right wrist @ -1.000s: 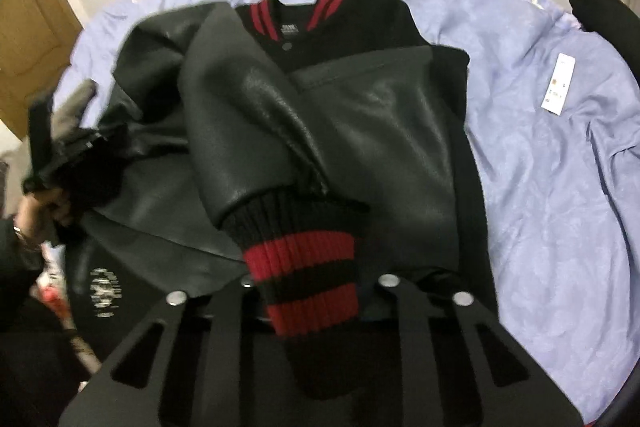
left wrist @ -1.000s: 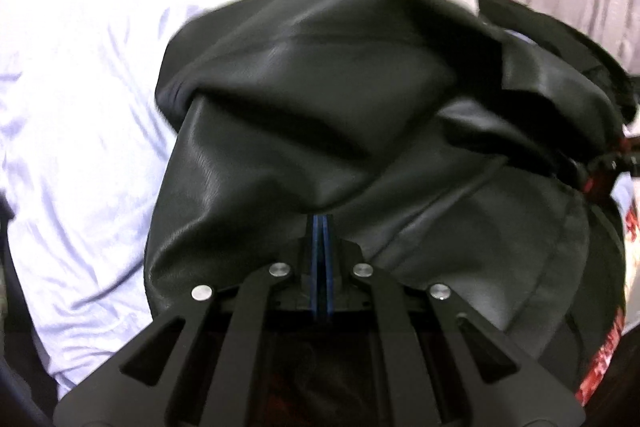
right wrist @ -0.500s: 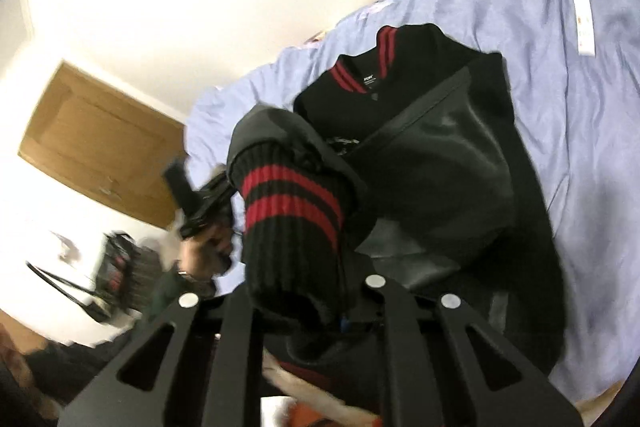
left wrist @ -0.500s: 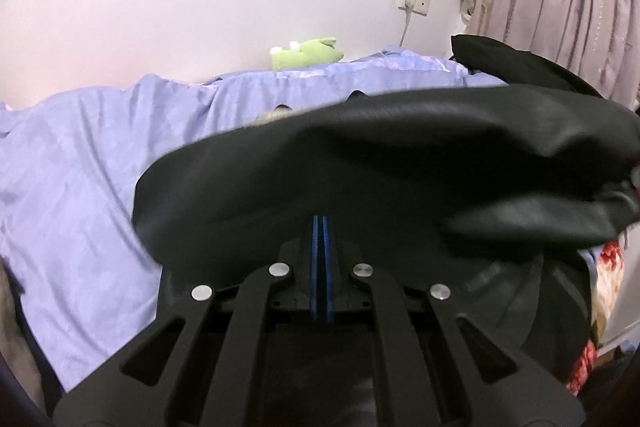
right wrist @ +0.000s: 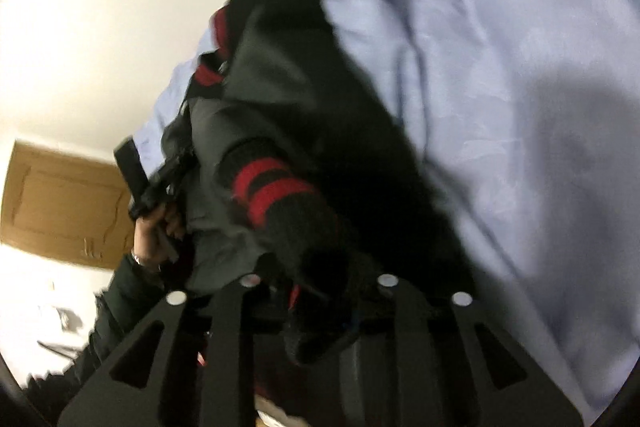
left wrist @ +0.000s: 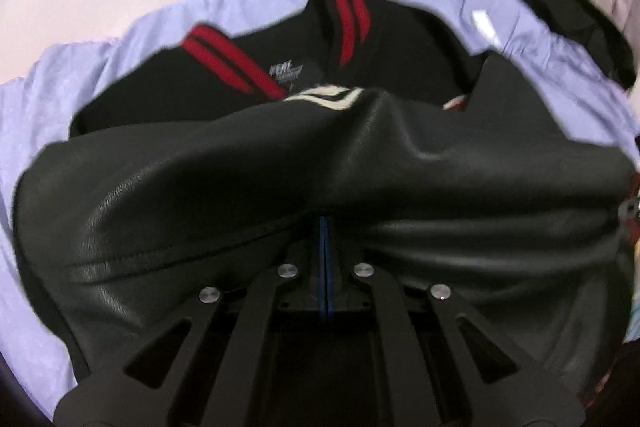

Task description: Fold large clothes

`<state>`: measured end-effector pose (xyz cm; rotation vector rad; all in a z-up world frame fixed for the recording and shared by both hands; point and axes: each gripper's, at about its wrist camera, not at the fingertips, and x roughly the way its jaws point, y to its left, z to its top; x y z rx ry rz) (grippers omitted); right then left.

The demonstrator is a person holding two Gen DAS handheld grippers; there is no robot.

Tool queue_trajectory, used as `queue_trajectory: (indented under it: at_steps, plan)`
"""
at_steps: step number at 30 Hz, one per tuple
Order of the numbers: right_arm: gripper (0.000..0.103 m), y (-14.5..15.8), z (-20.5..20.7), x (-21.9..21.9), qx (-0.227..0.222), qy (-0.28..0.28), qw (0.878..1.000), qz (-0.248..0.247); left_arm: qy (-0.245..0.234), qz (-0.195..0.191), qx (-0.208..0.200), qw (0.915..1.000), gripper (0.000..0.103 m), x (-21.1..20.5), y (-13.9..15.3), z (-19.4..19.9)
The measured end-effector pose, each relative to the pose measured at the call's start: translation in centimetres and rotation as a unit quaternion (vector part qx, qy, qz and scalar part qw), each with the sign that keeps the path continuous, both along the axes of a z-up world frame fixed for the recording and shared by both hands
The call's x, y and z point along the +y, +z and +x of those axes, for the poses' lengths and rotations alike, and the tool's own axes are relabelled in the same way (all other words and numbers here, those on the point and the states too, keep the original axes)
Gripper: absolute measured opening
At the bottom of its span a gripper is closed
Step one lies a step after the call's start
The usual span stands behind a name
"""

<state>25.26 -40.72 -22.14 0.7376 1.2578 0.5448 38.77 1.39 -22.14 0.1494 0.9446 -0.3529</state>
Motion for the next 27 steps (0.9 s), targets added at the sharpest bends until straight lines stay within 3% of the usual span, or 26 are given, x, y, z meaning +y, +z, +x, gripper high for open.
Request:
queue_trajectory:
  at_steps: [1,3,5,9,13,14,17,20,25,27]
  plan:
    - [0.028,0.2,0.3,0.5,-0.008,0.003,1.0,0.003,0.002,0.005,-0.001,1.0,0.004,0.7,-0.2,-0.3]
    - [0.05,1.0,0.7,1.6,-0.017,0.017,1.0,-0.005,0.008,0.017,-0.005,0.9998,0.004,1.6,-0.4,-0.5]
    - [0.062,2.3,0.7,2.8,-0.034,0.039,0.998,-0.031,0.017,0.045,-0.008,0.9988,0.004,3.0,-0.8,-0.6]
    - [0.064,4.8,0.1,2.6,-0.068,0.051,0.991,-0.102,0.035,0.053,0.005,0.9979,0.004,6.5,-1.3,-0.4]
    - [0.063,8.4,-1.0,3.2,-0.131,0.054,0.977,-0.161,0.031,0.045,0.002,0.9985,0.003,6.7,-0.7,-0.8]
    - [0.061,9.3,-1.2,3.9,-0.15,0.058,0.972,-0.17,0.03,0.043,0.0,0.9986,0.003,6.6,-0.5,-0.9]
    - [0.031,11.4,-1.5,7.8,-0.204,0.089,0.958,-0.181,0.031,0.03,0.0,0.9991,0.003,6.8,-0.1,-1.5]
    - [0.017,10.8,0.4,11.5,-0.223,0.107,0.949,-0.194,0.045,0.028,0.003,0.9986,0.003,7.3,-0.5,-1.9]
    - [0.016,6.0,4.7,15.4,-0.205,0.096,0.937,-0.265,0.059,0.028,0.002,0.9978,0.003,7.8,-1.0,-2.2]
    - [0.01,3.2,6.5,15.0,-0.17,0.08,0.942,-0.279,0.061,0.019,0.005,0.9979,0.003,7.9,-1.3,-2.2]
